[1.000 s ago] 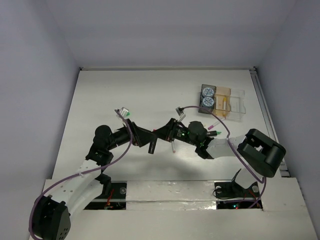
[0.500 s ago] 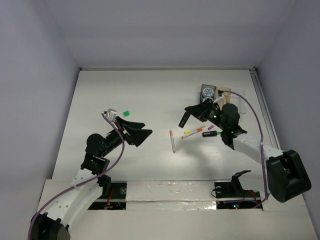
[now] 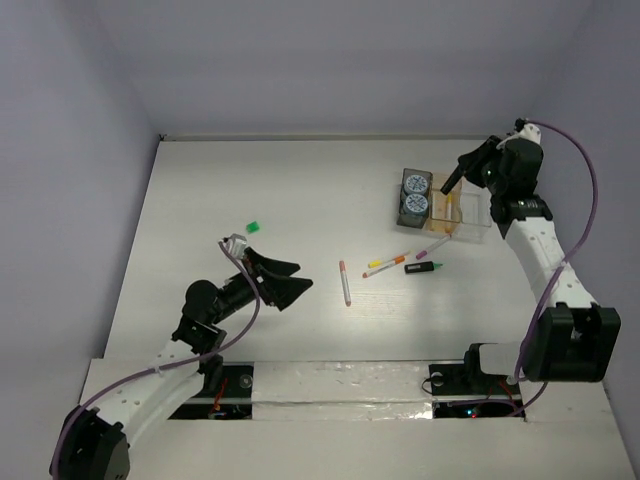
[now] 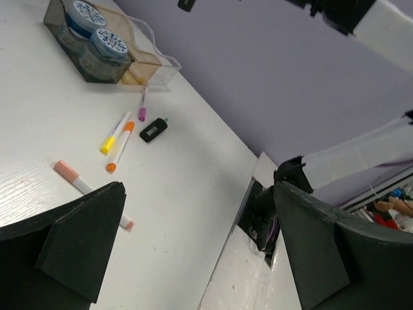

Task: Sort the stationery into containers
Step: Place the pen in the storage box.

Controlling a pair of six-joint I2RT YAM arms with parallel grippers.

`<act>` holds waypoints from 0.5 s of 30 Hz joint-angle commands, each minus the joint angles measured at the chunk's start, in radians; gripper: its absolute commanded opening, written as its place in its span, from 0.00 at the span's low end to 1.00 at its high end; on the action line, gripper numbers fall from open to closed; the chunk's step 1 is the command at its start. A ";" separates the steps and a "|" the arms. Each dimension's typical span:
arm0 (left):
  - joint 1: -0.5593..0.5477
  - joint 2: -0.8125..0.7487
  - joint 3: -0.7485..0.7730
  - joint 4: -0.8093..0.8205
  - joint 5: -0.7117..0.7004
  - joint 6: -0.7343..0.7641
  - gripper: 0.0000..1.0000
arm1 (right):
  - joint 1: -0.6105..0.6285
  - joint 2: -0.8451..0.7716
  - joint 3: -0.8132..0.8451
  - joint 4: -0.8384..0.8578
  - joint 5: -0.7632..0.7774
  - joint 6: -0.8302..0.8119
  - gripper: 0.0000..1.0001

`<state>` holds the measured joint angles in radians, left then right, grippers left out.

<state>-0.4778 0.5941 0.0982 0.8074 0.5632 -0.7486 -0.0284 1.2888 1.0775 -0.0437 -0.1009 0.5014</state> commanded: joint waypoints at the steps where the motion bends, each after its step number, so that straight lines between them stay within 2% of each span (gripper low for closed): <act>1: -0.051 -0.002 0.000 0.084 -0.042 0.070 0.99 | -0.011 0.096 0.133 -0.218 0.226 -0.173 0.00; 8: -0.134 -0.020 0.017 0.006 -0.098 0.141 0.99 | -0.011 0.299 0.377 -0.419 0.421 -0.310 0.00; 15: -0.163 -0.010 0.024 -0.016 -0.121 0.166 0.99 | -0.011 0.412 0.433 -0.470 0.492 -0.402 0.00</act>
<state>-0.6338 0.5861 0.0971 0.7643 0.4587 -0.6178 -0.0334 1.6752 1.4475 -0.4660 0.3038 0.1799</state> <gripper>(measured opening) 0.989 0.266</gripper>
